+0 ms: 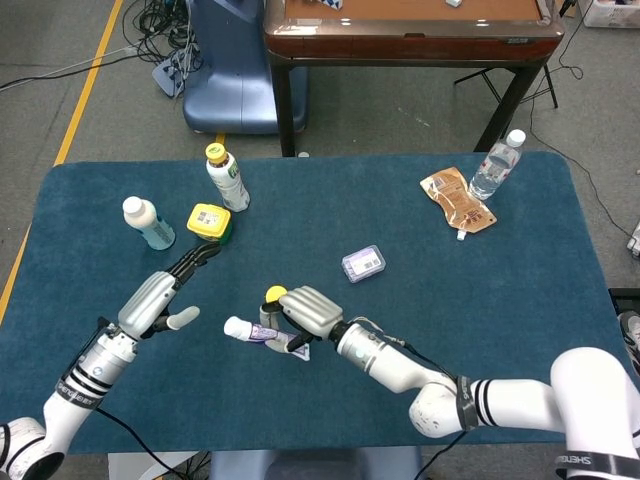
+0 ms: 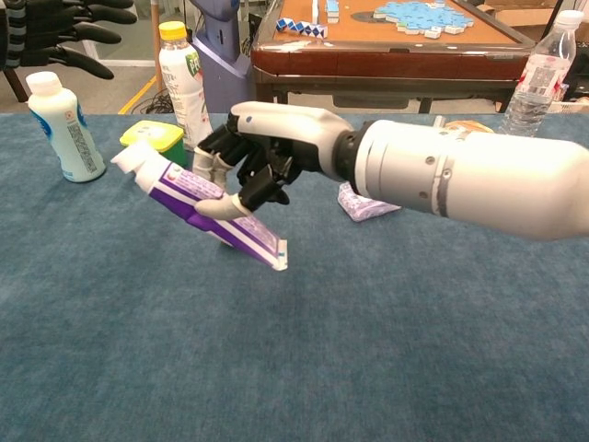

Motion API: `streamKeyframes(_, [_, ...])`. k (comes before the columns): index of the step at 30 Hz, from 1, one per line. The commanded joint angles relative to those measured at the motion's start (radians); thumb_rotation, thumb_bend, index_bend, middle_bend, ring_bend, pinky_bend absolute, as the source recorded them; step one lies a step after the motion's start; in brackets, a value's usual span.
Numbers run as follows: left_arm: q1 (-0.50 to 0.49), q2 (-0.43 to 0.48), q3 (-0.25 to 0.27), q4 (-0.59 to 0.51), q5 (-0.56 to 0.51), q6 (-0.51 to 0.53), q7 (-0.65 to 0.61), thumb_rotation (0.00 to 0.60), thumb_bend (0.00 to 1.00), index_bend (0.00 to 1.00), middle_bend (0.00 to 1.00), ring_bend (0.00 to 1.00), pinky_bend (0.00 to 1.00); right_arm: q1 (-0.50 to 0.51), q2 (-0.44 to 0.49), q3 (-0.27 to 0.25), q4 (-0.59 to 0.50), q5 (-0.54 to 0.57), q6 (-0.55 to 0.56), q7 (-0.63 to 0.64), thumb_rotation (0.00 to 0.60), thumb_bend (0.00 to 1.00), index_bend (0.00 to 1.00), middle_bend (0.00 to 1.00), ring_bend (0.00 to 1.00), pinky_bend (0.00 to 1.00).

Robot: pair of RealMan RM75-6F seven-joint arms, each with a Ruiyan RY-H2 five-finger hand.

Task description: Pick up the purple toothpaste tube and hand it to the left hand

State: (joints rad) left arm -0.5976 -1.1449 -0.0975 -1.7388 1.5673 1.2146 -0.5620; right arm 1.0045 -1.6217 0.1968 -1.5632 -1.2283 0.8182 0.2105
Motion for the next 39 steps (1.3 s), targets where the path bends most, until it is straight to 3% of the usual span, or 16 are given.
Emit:
streamKeyframes(1, [-0.004, -0.029, -0.014, 0.017, 0.002, 0.014, 0.025, 0.0, 0.03, 0.0, 0.01, 0.01, 0.1, -0.004, -0.056, 0.023, 0.045, -0.016, 0.024, 0.027, 0.6, 0.86, 0.94, 0.84, 0.78, 0.76])
streamKeyframes(12, [-0.022, -0.103, -0.015, 0.073, 0.042, 0.022, 0.024, 0.0, 0.03, 0.0, 0.0, 0.0, 0.09, 0.016, -0.146, 0.071, 0.106, -0.022, 0.002, 0.081, 0.6, 0.88, 0.95, 0.85, 0.79, 0.77])
streamKeyframes(39, [-0.033, -0.194, -0.005, 0.151, 0.07, 0.058, -0.036, 0.0, 0.02, 0.0, 0.0, 0.0, 0.09, 0.053, -0.215, 0.157, 0.142, 0.035, -0.054, 0.113, 0.6, 0.88, 0.96, 0.86, 0.8, 0.77])
